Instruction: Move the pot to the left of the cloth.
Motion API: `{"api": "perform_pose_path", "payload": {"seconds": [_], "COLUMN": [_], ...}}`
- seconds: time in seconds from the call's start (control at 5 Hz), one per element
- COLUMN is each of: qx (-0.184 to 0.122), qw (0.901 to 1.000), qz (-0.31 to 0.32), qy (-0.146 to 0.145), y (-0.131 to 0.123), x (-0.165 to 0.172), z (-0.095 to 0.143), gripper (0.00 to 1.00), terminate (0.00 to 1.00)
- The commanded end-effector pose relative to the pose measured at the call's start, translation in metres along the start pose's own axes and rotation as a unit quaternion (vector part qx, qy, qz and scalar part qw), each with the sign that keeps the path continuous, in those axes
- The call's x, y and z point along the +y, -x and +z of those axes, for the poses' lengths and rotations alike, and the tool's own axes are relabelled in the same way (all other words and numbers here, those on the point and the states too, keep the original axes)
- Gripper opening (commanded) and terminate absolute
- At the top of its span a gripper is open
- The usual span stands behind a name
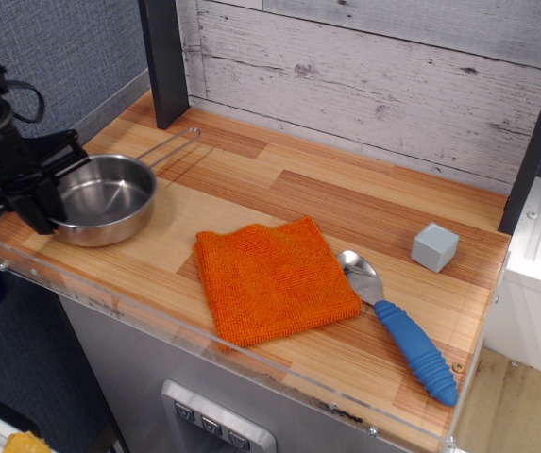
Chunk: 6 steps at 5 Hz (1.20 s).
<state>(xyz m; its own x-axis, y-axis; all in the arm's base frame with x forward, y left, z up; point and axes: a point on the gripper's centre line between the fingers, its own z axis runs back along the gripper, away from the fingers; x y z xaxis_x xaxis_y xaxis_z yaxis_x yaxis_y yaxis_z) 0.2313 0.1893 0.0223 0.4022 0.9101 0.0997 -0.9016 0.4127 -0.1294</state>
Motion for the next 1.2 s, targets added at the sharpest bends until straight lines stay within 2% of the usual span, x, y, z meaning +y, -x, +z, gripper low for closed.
{"api": "perform_pose_path", "payload": {"seconds": [0.0,0.8,1.0], "qx": [0.006,-0.003,-0.008], "qw": [1.0,0.9997,0.9998], "qz": [0.004,0.022,0.017], "qy": [-0.002,-0.011,-0.005], "y": [0.001,0.004,0.006], "x": [-0.007,-0.003,-0.015], "z": [0.004,0.014,0.039], "gripper": [1.0,1.0,1.0], "terminate": [0.0,0.0,0.0]}}
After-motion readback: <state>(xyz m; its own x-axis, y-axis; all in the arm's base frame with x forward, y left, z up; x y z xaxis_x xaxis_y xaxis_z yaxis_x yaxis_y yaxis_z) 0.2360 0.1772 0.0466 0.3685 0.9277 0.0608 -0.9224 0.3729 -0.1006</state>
